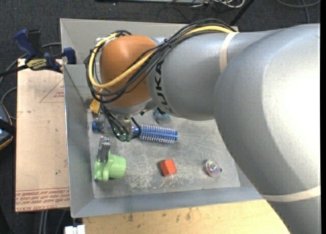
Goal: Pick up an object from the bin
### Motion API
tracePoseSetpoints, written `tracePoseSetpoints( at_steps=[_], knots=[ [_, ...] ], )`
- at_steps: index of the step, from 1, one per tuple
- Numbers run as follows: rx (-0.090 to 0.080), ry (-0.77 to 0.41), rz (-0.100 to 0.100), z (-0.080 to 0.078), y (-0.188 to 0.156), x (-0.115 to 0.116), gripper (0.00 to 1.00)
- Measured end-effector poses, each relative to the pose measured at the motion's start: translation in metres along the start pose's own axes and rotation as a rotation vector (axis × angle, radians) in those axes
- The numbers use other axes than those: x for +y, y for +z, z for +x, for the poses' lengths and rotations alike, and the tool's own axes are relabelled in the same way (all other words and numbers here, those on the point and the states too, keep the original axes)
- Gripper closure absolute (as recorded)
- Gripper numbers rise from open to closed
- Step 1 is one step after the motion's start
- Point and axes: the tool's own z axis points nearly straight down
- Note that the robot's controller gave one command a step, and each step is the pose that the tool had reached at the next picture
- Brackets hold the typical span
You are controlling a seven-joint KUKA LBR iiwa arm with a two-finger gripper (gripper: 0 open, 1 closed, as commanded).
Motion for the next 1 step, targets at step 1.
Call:
tracePoseSetpoints(
  at_steps=[1],
  knots=[
    [-0.005, -0.273, 0.001, 0.0295, 0.0044, -0.0318, 0.00]
  ],
)
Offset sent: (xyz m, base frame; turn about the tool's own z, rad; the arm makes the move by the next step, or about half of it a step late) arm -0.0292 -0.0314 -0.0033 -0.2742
